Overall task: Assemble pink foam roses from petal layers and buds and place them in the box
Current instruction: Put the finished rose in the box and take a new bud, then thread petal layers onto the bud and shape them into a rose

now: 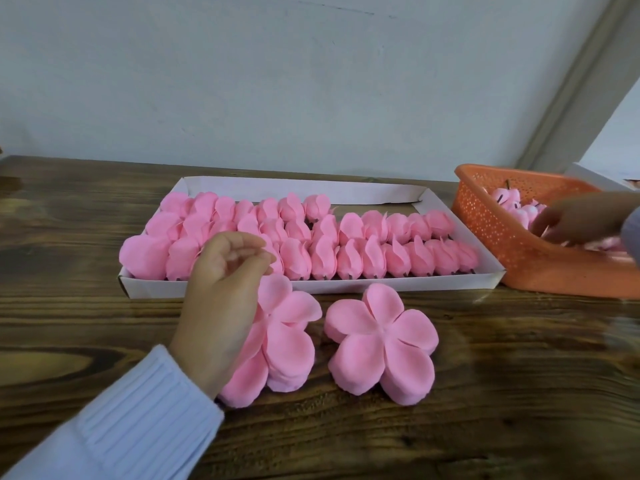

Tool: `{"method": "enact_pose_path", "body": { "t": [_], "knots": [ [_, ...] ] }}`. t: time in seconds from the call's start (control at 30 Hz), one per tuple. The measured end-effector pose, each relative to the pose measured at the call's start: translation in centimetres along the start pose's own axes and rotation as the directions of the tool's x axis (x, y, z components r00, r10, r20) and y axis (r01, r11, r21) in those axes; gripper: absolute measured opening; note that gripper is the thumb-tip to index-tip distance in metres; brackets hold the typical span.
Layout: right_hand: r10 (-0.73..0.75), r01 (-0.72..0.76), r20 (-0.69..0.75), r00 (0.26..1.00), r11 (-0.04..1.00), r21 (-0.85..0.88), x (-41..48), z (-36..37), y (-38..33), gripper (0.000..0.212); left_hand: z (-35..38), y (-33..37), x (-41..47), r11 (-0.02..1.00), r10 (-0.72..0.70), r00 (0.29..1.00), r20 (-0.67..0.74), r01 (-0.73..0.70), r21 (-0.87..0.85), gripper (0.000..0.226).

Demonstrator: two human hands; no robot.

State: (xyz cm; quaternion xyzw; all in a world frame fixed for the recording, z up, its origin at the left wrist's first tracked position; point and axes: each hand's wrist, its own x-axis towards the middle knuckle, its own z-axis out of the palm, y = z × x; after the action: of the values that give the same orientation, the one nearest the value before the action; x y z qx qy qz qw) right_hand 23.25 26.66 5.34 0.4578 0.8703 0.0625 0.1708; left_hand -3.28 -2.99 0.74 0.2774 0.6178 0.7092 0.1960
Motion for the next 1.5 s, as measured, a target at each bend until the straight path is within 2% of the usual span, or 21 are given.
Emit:
{"method": "enact_pose_path", "body": {
  "t": [0.03, 0.07, 0.1, 0.13, 0.17, 0.2, 0.3, 0.4, 0.43, 0.47, 0.53, 0.6, 0.63, 0.67, 0.73, 0.83, 1.07, 1.17, 1.27, 1.33, 1.5],
  "knots": [
    [0.053, -0.048, -0.02, 0.998, 0.982, 0.184, -0.7, -0.9, 2.6, 0.019, 0.0, 0.0, 0.0, 1.0, 0.009, 1.0, 0.001, -0.009, 0.014, 0.018],
    [-0.037, 0.044, -0.069, 0.997, 0.995, 0.095, -1.5, -2.4, 5.0, 0.024, 0.0, -0.1, -0.1, 0.999, 0.028, 1.0, 0.006, -0.028, 0.036, 0.018],
    [-0.003, 0.026, -0.211, 0.978, 0.994, 0.107, -2.4, -3.9, 4.8, 0.032, 0.0, 0.0, -0.1, 0.996, 0.061, 0.998, 0.016, -0.062, 0.065, 0.019],
    [0.088, -0.009, -0.341, 0.936, 0.974, 0.225, -3.3, -6.7, 4.5, 0.041, 0.0, 0.1, -0.1, 0.988, 0.113, 0.993, 0.037, -0.116, 0.102, 0.02],
    [0.141, -0.071, -0.387, 0.911, 0.979, 0.191, -4.6, -7.7, 2.9, 0.05, 0.0, 0.4, -0.2, 0.971, 0.182, 0.981, 0.067, -0.19, 0.149, 0.022],
    [0.099, -0.029, -0.442, 0.892, 0.986, 0.163, -5.7, -8.1, 2.1, 0.054, 0.1, 0.7, -0.3, 0.941, 0.258, 0.96, 0.105, -0.275, 0.2, 0.025],
    [0.054, 0.049, -0.499, 0.865, 0.981, 0.19, -8.0, -8.5, -2.1, 0.047, 0.2, 1.3, -0.9, 0.808, 0.43, 0.875, 0.224, -0.484, 0.337, 0.029],
    [-0.043, 0.238, -0.525, 0.85, 0.92, 0.311, -10.5, -6.6, -7.5, 0.04, 0.4, 1.6, -1.6, 0.732, 0.485, 0.829, 0.277, -0.558, 0.39, 0.023],
    [-0.043, 0.314, -0.528, 0.848, 0.844, 0.435, -10.9, -5.7, -9.3, 0.04, 0.5, 1.7, -1.7, 0.725, 0.484, 0.825, 0.291, -0.565, 0.395, 0.02],
    [-0.016, 0.384, -0.525, 0.851, 0.701, 0.601, -11.1, -4.8, -11.1, 0.04, 0.5, 1.7, -1.8, 0.718, 0.476, 0.824, 0.308, -0.566, 0.406, 0.018],
    [-0.006, 0.422, -0.434, 0.901, 0.247, 0.872, -11.4, -2.9, -14.0, 0.035, 0.8, 1.7, -2.0, 0.681, 0.449, 0.82, 0.355, -0.572, 0.459, 0.013],
    [-0.107, 0.295, -0.315, 0.943, -0.168, 0.941, -11.0, -1.1, -16.0, 0.034, 1.0, 1.5, -2.0, 0.578, 0.426, 0.799, 0.425, -0.602, 0.551, 0.007],
    [-0.165, 0.231, -0.286, 0.944, -0.289, 0.929, -10.7, -0.4, -16.6, 0.034, 1.1, 1.3, -2.1, 0.512, 0.404, 0.789, 0.462, -0.614, 0.601, 0.01],
    [-0.195, 0.192, -0.276, 0.941, -0.363, 0.912, -10.4, 0.1, -16.9, 0.032, 1.2, 1.0, -2.1, 0.452, 0.365, 0.786, 0.499, -0.619, 0.643, 0.016],
    [-0.204, 0.142, -0.262, 0.943, -0.464, 0.874, -9.9, 0.6, -17.2, 0.031, 1.5, 0.5, -2.2, 0.371, 0.265, 0.792, 0.55, -0.61, 0.7, 0.025],
    [-0.195, 0.123, -0.252, 0.948, -0.506, 0.854, -9.5, 1.2, -17.1, 0.037, 2.1, 0.1, -2.5, 0.289, 0.152, 0.797, 0.585, -0.601, 0.745, 0.03],
    [-0.183, 0.146, -0.27, 0.945, -0.504, 0.851, -9.3, 1.7, -17.4, 0.036, 3.1, -0.6, -2.5, 0.236, 0.122, 0.819, 0.561, -0.573, 0.785, 0.031],
    [-0.188, 0.16, -0.284, 0.94, -0.494, 0.854, -9.3, 1.7, -17.4, 0.038, 3.2, -0.1, -2.4, 0.209, 0.14, 0.807, 0.573, -0.59, 0.78, 0.029],
    [-0.196, 0.165, -0.291, 0.937, -0.484, 0.859, -9.4, 1.6, -17.3, 0.041, 3.5, 0.3, -2.6, 0.169, 0.205, 0.772, 0.601, -0.633, 0.755, 0.016],
    [-0.195, 0.166, -0.291, 0.937, -0.482, 0.86, -9.3, 1.6, -17.3, 0.039, 3.6, 0.4, -2.6, 0.189, 0.234, 0.768, 0.596, -0.638, 0.747, 0.01],
    [-0.186, 0.178, -0.295, 0.937, -0.472, 0.863, -9.3, 1.9, -17.3, 0.037, 3.7, -0.3, -2.5, 0.278, 0.186, 0.803, 0.567, -0.596, 0.753, 0.023]
  ]
}}
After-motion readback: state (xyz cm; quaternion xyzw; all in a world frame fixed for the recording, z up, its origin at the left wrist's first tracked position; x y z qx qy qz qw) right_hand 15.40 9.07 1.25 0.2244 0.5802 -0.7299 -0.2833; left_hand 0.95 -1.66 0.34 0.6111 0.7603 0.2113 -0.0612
